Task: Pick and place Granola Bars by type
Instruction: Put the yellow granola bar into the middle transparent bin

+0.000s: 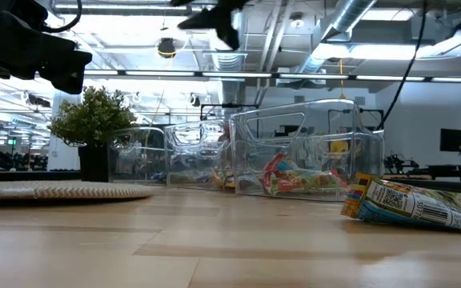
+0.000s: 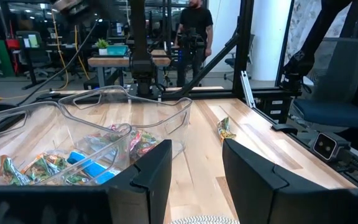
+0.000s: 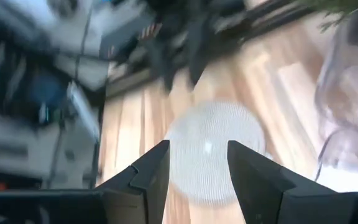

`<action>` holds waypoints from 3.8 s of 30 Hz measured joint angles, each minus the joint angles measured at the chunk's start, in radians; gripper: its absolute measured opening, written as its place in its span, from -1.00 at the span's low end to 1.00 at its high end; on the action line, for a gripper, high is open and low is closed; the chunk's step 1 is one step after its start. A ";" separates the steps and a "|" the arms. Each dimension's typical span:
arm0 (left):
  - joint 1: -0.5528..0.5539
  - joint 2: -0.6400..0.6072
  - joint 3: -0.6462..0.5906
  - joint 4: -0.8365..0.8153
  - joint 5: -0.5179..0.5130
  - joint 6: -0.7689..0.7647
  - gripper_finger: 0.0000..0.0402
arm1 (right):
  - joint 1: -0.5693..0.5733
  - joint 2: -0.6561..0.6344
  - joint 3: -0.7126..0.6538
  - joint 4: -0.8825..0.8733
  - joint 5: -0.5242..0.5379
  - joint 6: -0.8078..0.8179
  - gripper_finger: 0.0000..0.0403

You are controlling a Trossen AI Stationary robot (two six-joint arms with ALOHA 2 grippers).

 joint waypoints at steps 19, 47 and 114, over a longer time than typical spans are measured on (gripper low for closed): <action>0.000 0.000 0.000 0.000 0.000 0.000 -0.31 | 0.312 -0.157 0.000 -0.654 0.151 -0.236 -0.30; 0.000 0.000 0.000 0.000 0.000 0.000 -0.31 | 0.630 -0.138 -0.291 -0.614 0.188 0.155 -0.32; 0.000 0.019 0.000 0.000 -0.001 0.000 -0.31 | 0.624 0.009 -0.707 0.065 0.298 0.225 -0.17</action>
